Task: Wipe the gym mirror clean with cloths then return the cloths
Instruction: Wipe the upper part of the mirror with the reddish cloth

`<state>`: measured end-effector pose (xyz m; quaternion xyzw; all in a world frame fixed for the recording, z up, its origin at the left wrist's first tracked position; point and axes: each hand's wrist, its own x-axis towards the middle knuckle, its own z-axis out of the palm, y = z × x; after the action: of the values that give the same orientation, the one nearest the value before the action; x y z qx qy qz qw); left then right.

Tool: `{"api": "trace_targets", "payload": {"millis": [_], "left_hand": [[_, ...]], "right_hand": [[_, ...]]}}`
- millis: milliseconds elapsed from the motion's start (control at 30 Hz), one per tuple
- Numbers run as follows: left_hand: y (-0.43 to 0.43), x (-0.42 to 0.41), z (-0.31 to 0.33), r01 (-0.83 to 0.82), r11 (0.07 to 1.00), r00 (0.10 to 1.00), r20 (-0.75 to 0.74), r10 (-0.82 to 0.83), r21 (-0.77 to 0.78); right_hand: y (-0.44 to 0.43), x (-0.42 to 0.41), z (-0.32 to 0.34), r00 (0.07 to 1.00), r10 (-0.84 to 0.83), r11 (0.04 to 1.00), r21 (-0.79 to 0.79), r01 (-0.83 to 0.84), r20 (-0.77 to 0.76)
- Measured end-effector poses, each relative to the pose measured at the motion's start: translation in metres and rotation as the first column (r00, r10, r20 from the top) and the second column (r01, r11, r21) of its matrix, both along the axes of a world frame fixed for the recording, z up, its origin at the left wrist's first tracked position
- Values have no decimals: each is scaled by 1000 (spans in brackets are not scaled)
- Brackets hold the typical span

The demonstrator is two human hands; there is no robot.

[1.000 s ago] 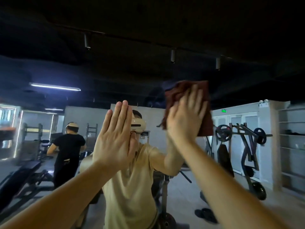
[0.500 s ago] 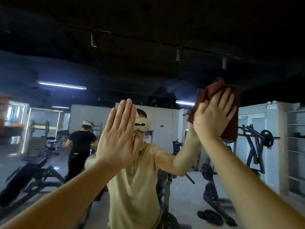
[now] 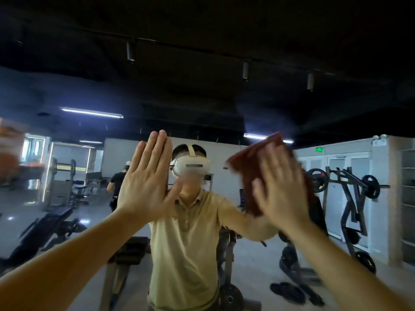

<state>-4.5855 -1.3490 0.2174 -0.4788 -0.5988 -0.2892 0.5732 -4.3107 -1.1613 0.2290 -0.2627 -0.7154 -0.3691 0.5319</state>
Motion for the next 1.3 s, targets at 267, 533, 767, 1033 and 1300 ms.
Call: {"api": "trace_targets", "payload": {"millis": [267,533,767,1033,1300], "left_hand": [[3,4,3,-47,999,999,6,47,-19],[-34,16,-66,-83,992,985,-159,68,-91],[-16,5,-84,-125,992,986,109,125,-5],[-27,-10,-83,37,999,998,50,-35,-32],[-40,-39,-91,55,987,997,-41,-62,-149]], "right_hand": [[-53,-95,28,913,151,982,-51,-184,-380],[-30,-59,-85,836,217,934,143,-328,503],[8,6,5,942,157,973,-117,-199,-296],[-92,-134,-72,945,317,946,-38,-321,-81],[-30,-44,-98,972,168,985,17,-173,166]]}}
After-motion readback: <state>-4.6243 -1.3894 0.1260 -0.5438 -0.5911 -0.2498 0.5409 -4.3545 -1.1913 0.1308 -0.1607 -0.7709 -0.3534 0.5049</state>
